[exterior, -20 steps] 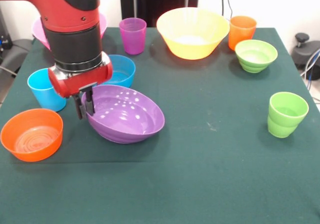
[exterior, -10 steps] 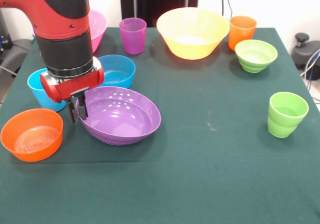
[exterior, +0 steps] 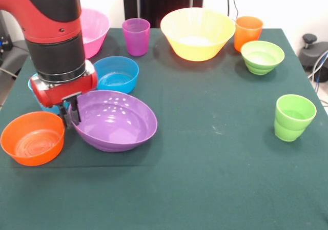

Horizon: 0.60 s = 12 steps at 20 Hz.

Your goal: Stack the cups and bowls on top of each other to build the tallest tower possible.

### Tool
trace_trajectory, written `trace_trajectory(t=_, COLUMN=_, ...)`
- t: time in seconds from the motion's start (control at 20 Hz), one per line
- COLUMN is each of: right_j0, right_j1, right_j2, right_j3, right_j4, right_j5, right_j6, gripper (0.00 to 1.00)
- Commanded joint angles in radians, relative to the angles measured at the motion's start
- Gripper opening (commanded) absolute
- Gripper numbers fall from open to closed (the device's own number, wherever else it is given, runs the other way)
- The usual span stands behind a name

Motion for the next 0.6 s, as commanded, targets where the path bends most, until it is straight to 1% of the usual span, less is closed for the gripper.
trace_trajectory(t=0.05, right_j0=-0.012, right_j1=0.017, right_j2=0.050, right_j3=-0.127, right_j4=-0.078, right_j5=0.147, right_j6=-0.465, gripper=0.00)
trace_trajectory(t=0.35, right_j0=-0.020, right_j1=0.018, right_j2=0.053, right_j3=-0.144, right_j4=-0.078, right_j5=0.161, right_j6=-0.494, gripper=0.00)
trace_trajectory(t=0.6, right_j0=-0.012, right_j1=0.010, right_j2=0.044, right_j3=-0.099, right_j4=-0.074, right_j5=0.140, right_j6=-0.509, gripper=0.00)
